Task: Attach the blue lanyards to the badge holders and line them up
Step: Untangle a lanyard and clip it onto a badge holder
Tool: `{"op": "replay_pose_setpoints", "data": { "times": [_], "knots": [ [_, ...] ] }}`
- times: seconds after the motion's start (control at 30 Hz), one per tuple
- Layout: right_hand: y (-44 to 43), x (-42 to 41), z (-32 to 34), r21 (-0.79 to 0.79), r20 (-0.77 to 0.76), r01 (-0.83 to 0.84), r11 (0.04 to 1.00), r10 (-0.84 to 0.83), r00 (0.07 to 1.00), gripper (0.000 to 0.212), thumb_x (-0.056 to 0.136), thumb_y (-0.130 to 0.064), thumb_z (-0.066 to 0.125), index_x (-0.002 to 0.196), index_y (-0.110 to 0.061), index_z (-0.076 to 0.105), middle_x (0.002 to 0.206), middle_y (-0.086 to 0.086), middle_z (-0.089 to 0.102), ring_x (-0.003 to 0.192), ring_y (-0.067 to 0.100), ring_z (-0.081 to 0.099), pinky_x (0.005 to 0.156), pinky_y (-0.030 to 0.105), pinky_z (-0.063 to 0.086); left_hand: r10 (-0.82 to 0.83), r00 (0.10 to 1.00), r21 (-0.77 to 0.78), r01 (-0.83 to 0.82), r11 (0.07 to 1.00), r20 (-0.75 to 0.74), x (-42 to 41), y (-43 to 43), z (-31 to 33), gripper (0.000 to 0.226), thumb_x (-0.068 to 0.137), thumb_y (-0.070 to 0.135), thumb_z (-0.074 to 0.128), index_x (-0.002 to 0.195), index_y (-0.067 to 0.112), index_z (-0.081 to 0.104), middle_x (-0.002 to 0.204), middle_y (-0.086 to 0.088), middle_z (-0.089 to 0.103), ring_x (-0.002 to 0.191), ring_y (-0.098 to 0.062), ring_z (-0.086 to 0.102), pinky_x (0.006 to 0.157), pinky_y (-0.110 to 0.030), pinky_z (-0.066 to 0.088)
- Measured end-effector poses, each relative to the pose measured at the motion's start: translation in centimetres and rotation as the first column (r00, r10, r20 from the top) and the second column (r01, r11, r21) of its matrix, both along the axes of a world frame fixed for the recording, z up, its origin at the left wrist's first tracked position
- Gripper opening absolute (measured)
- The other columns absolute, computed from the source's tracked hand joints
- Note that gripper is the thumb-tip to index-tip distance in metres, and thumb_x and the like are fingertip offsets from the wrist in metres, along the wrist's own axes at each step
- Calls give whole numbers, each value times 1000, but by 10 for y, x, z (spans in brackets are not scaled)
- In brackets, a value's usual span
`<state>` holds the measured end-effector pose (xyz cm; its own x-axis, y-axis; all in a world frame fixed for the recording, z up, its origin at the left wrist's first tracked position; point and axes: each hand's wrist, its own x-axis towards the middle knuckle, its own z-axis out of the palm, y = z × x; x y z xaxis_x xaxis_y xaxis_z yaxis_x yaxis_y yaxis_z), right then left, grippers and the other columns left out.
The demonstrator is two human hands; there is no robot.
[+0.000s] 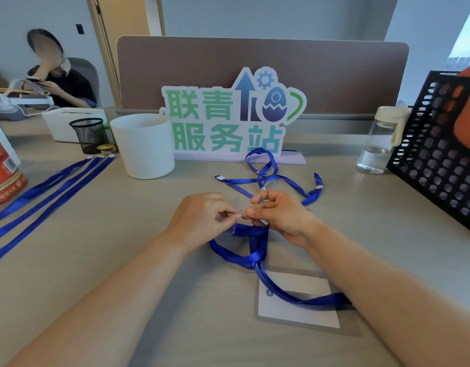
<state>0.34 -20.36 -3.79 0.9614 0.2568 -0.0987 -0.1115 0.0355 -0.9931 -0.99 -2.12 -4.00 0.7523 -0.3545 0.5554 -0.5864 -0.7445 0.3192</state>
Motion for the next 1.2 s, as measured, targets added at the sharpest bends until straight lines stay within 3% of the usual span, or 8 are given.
{"op": "replay_pose_setpoints", "data": {
  "times": [0.13,0.3,0.47,0.6,0.73,0.9,1.03,1.2],
  "knots": [
    [1,2,-2,21,-22,23,1000,-23,999,19,79,6,64,84,-10,55,68,5,69,70,17,66,70,27,55,54,993,-55,-61,997,-108,-5,-7,4,17,78,30,64,73,17,75,70,1,67,67,-17,61,66,-38,50],
    [3,0,-3,58,-45,38,998,-35,998,19,80,10,61,83,-8,55,66,7,66,70,18,67,66,28,57,80,939,-174,-145,974,-333,-5,-11,5,11,78,29,72,79,18,76,69,14,64,68,-3,59,67,-17,45],
    [4,0,-3,50,-48,14,999,-11,999,20,82,10,59,83,-9,51,72,13,62,70,22,62,65,27,57,65,880,-247,-201,948,-470,-2,-11,4,22,80,26,69,59,34,68,67,9,69,66,-7,61,55,-9,40],
    [4,0,-4,29,-24,6,1000,-5,1000,23,83,10,57,84,-10,47,65,10,62,50,16,55,67,27,56,68,860,-313,-256,915,-505,-2,-16,2,27,80,18,66,56,29,68,61,9,69,69,-9,63,67,-20,47],
    [4,-1,-3,10,1,21,1000,-21,1000,25,83,12,56,84,-10,44,65,11,61,51,18,50,69,28,56,52,849,-347,-270,898,-525,0,-15,0,18,79,17,67,62,20,71,63,5,70,77,-22,67,80,-35,51],
    [5,-2,0,-7,2,32,999,-32,999,23,83,9,58,86,-10,45,82,21,62,72,29,55,64,23,56,1,855,-367,-224,903,-519,0,-13,3,23,87,20,60,64,20,64,65,3,66,64,-12,62,59,-14,49],
    [5,-1,1,29,-15,37,999,-37,999,22,83,8,59,87,-10,46,82,16,63,81,28,60,64,23,56,9,866,-258,-159,953,-499,0,-12,0,31,89,27,54,60,17,56,64,-7,58,62,-17,51,67,-35,48],
    [5,-3,1,-26,-27,4,1000,-5,1000,21,85,6,57,89,-12,47,80,11,67,74,18,69,63,21,56,65,899,-75,-108,991,-433,2,-8,-4,32,88,34,54,59,22,50,55,6,47,58,-15,43,62,-33,40]
  ]
}}
